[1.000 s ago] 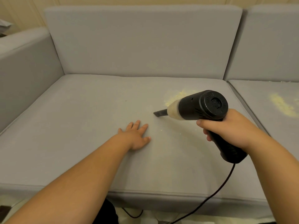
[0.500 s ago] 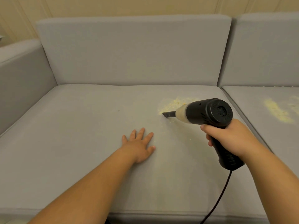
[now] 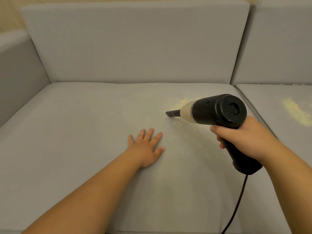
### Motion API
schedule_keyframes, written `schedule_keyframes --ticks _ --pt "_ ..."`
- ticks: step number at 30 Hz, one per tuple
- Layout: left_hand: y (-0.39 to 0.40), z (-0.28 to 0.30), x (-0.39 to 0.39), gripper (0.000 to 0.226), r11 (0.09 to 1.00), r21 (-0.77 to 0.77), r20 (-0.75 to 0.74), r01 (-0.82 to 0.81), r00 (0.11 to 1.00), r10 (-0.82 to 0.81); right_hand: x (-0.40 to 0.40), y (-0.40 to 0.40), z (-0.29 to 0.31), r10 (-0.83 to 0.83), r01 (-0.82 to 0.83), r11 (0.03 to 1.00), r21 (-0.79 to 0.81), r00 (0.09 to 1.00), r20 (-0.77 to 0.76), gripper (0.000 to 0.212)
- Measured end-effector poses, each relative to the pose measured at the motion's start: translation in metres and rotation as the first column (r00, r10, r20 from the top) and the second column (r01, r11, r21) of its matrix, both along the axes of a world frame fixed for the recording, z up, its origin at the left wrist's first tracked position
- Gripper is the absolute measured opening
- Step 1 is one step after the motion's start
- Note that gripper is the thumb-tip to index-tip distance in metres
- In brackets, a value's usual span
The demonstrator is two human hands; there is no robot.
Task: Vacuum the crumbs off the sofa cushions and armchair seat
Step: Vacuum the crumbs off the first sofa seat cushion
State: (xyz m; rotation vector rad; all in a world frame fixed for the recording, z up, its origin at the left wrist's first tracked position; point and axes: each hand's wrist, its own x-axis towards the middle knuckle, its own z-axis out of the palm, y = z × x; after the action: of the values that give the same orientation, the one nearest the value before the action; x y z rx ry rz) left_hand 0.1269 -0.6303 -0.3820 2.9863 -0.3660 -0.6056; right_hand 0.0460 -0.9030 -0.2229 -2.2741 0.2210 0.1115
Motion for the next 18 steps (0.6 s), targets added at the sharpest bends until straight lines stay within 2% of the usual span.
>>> schedule_keyframes --ticks 11,18 --pt "0.000 -0.001 0.002 0.066 1.000 -0.012 -0.007 -0.004 1.000 0.004 0.003 -0.006 -0.001 0.030 -0.028 0.997 0.071 0.999 -0.017 0.018" --pt "0.000 -0.001 0.002 0.066 1.000 -0.005 -0.005 -0.001 1.000 0.001 0.011 0.001 -0.018 -0.188 0.179 0.976 0.123 0.980 0.063 0.017"
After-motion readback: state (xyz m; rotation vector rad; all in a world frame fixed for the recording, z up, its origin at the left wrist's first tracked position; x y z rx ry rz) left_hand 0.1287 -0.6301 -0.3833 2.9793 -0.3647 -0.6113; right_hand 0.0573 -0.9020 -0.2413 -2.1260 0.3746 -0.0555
